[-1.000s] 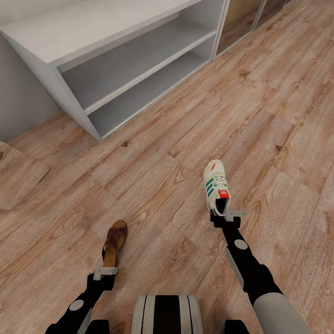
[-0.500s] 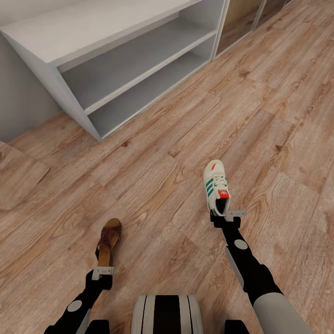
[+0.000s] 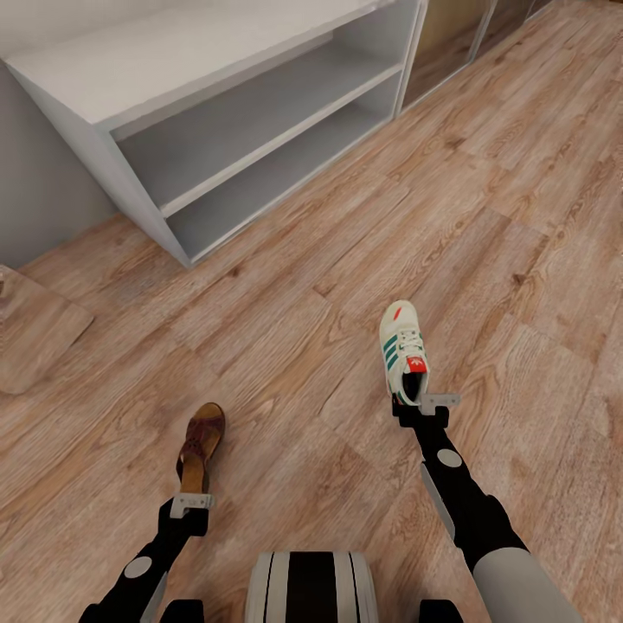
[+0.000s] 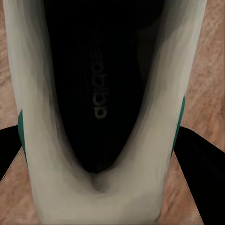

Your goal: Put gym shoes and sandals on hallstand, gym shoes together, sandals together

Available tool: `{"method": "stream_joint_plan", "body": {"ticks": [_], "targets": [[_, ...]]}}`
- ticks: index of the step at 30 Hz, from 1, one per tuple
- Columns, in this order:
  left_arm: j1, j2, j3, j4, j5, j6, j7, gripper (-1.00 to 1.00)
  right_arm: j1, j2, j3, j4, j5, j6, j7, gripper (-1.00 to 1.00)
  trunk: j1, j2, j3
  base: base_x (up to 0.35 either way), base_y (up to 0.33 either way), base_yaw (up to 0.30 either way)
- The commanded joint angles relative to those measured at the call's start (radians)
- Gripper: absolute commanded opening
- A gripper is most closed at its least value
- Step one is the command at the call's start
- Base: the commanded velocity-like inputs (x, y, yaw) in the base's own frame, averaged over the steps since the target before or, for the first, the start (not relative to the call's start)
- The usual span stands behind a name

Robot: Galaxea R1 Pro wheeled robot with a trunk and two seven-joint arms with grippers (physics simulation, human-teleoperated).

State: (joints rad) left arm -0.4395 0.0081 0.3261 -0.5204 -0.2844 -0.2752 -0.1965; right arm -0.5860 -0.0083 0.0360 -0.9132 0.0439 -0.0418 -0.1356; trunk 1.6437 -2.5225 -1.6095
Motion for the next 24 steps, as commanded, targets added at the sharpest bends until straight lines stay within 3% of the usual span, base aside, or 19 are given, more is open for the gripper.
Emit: {"method": "stream_joint_plan", "body": {"ticks": [1,13,17,24], "targets": [[-0.001,0.000,0.008,0.000,-0.013,-0.004,-0.008,-1.00,0.000,-0.001,0.004,0.000,0.005,-0.001,-0.009,-1.00,-0.001,0.000,0.004,0.000,0.000,0.000],[0.003,0.014,0.011,0.000,-0.016,-0.004,-0.006,-1.00,0.001,-0.001,0.005,0.001,0.006,-0.003,-0.009,-1.00,-0.006,0.003,0.050,0.000,0.000,0.000],[0.029,0.036,0.017,0.001,-0.011,-0.004,-0.003,-1.00,0.009,-0.007,0.003,0.003,0.009,-0.002,-0.009,-1.00,-0.008,0.004,0.070,0.000,0.000,0.000],[0.068,0.054,0.073,0.002,0.008,-0.006,-0.004,-1.00,0.033,-0.031,0.004,0.024,0.033,-0.003,-0.009,-1.00,-0.011,0.005,0.107,0.000,0.000,0.000]]}}
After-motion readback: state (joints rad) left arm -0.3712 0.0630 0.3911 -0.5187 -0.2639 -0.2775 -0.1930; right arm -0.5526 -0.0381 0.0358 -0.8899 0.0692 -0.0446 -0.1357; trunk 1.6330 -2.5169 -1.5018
